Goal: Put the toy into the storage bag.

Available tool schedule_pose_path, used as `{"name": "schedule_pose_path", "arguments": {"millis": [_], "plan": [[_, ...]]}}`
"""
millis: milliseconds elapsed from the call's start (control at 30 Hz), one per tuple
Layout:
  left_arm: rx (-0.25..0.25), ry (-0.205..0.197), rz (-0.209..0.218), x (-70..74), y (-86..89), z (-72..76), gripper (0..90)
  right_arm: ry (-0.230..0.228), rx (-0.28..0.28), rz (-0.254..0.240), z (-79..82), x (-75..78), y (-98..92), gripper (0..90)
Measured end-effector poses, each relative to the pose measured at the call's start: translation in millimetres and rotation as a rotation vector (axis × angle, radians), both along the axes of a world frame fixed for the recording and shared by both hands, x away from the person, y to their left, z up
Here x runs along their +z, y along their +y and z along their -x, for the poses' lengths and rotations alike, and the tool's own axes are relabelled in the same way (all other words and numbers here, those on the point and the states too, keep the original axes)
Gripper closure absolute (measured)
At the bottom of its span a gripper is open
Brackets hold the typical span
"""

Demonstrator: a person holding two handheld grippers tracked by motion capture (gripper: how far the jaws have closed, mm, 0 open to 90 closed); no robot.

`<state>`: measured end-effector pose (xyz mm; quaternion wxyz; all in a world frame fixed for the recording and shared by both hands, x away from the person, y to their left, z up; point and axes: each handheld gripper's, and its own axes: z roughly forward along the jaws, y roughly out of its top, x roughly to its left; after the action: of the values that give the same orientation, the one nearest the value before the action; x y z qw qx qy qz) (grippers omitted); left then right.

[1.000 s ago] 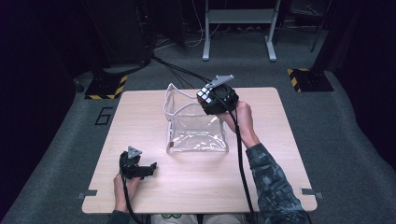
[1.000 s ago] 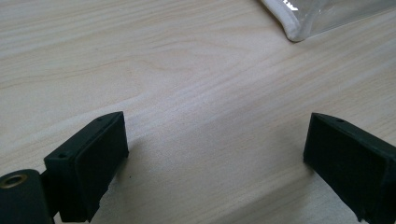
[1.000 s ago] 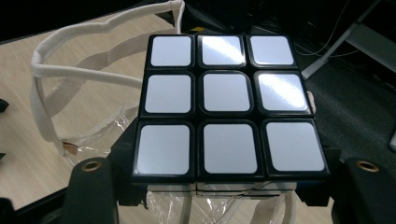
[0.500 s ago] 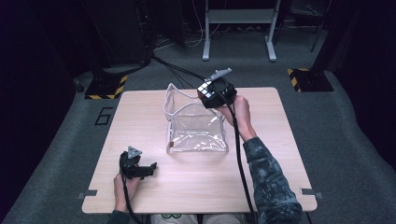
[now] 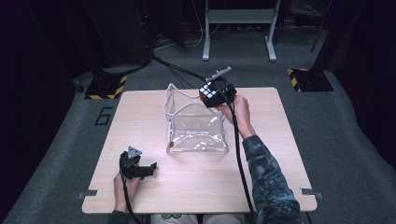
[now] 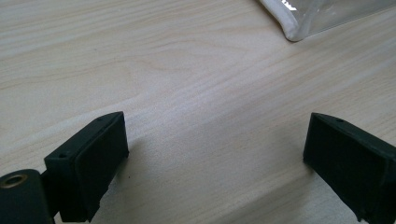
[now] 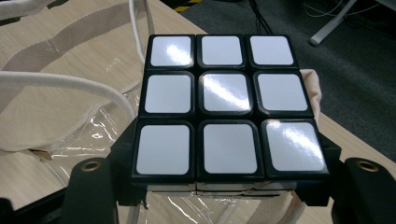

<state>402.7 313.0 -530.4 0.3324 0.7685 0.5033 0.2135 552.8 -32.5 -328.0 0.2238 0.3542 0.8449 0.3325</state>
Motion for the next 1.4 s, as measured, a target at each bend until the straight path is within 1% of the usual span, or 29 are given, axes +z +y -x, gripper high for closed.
{"name": "schedule_pose_path", "arguments": {"millis": [33,67,100,133,200,233,267,300,367,400,500,533,567,600,633,667,700,833,900,933,967,1100,1133,1167,1200,1233,1267,1367,1400], "plan": [[0.0,0.0,0.0,0.0,0.0,0.0,6.1,0.0,0.004,-0.002,-0.9,-1.1,-0.3,33.2],[0.0,0.0,0.0,0.0,0.0,0.0,6.1,0.015,0.001,0.001,-0.8,-1.3,-0.4,33.2],[0.0,0.0,0.0,0.0,0.0,0.0,6.1,0.009,0.005,0.0,-1.8,-2.5,-0.6,33.2],[0.0,0.0,-0.001,0.0,0.1,0.0,6.1,0.031,-0.007,-0.01,-1.0,-3.3,0.0,33.2],[-0.001,0.001,0.0,0.0,0.0,0.0,6.1,0.024,0.006,0.001,-2.9,-4.8,-1.0,33.1],[0.0,0.0,0.0,0.0,0.0,0.0,6.1,0.03,0.002,0.001,-3.2,-5.5,-1.0,32.9],[0.0,0.0,0.0,0.0,0.1,0.0,6.1,0.057,-0.016,-0.013,-1.9,-5.9,-0.4,32.6],[0.0,0.0,0.0,0.0,0.1,0.0,6.1,0.043,0.0,-0.017,-3.6,-6.5,-1.7,31.7],[0.0,0.0,0.0,0.0,0.0,0.0,6.1,0.038,-0.011,-0.025,-1.5,-4.6,-2.6,24.1],[0.0,0.0,0.0,0.0,0.0,0.0,6.1,0.051,-0.024,-0.043,0.2,-3.4,-1.2,22.2],[0.001,-0.001,0.0,0.0,0.0,0.1,6.4,0.046,0.0,-0.031,2.8,-1.1,-2.4,16.1],[0.001,-0.001,-0.001,0.0,-0.1,0.1,6.5,0.033,0.012,-0.03,4.2,-0.6,-3.3,14.4],[0.001,-0.002,-0.001,0.0,0.0,0.1,6.5,0.04,-0.002,-0.048,7.3,0.1,-2.4,14.3],[0.001,-0.002,-0.001,0.0,0.0,0.1,6.5,0.036,0.004,-0.051,8.8,0.8,-3.0,13.8],[0.001,0.001,-0.003,0.3,0.0,0.1,6.5,0.042,0.006,-0.05,12.1,1.7,-3.2,12.7],[0.001,0.001,-0.003,0.3,0.0,0.1,6.5,0.035,0.016,-0.043,15.2,1.7,-3.1,11.8],[0.002,0.001,-0.003,0.3,0.0,0.2,6.5,0.029,0.03,-0.023,17.8,2.1,-4.3,10.7],[0.001,0.001,-0.004,0.3,0.0,0.1,6.5,0.024,0.033,-0.025,29.2,4.1,-3.9,9.2],[0.002,0.001,-0.003,0.3,0.0,0.1,6.5,0.008,0.046,-0.024,34.6,5.8,-5.2,8.9],[0.001,0.001,-0.004,0.3,0.1,0.1,6.5,0.004,0.039,-0.031,38.8,6.7,-5.2,8.8],[0.002,0.001,-0.004,0.3,0.0,0.1,6.5,-0.003,0.049,-0.024,40.4,7.3,-6.2,8.6],[0.002,0.001,-0.004,0.3,0.0,0.1,6.5,-0.018,0.054,-0.03,53.1,9.1,-8.1,8.0],[0.002,0.001,-0.004,0.3,0.0,0.1,6.5,-0.031,0.057,-0.025,57.5,9.2,-9.2,8.0],[0.002,0.001,-0.004,0.3,0.0,0.1,6.5,-0.03,0.054,-0.032,61.6,9.2,-9.7,8.0],[0.002,0.001,-0.003,0.3,0.0,0.1,6.5,-0.039,0.059,-0.033,63.6,9.0,-10.5,8.0],[0.002,0.001,-0.004,0.3,0.0,0.2,6.5,-0.047,0.057,-0.036,67.1,8.7,-11.2,8.0],[0.001,-0.001,-0.002,0.1,0.0,0.1,6.5,-0.041,0.049,-0.038,72.6,8.4,-12.0,7.9],[0.002,-0.001,-0.001,0.1,-0.1,0.1,6.5,-0.057,0.048,-0.042,81.4,6.6,-14.6,7.9],[0.001,-0.001,-0.002,0.1,0.0,0.1,6.5,-0.053,0.041,-0.05,85.1,5.9,-15.3,7.8]]}}
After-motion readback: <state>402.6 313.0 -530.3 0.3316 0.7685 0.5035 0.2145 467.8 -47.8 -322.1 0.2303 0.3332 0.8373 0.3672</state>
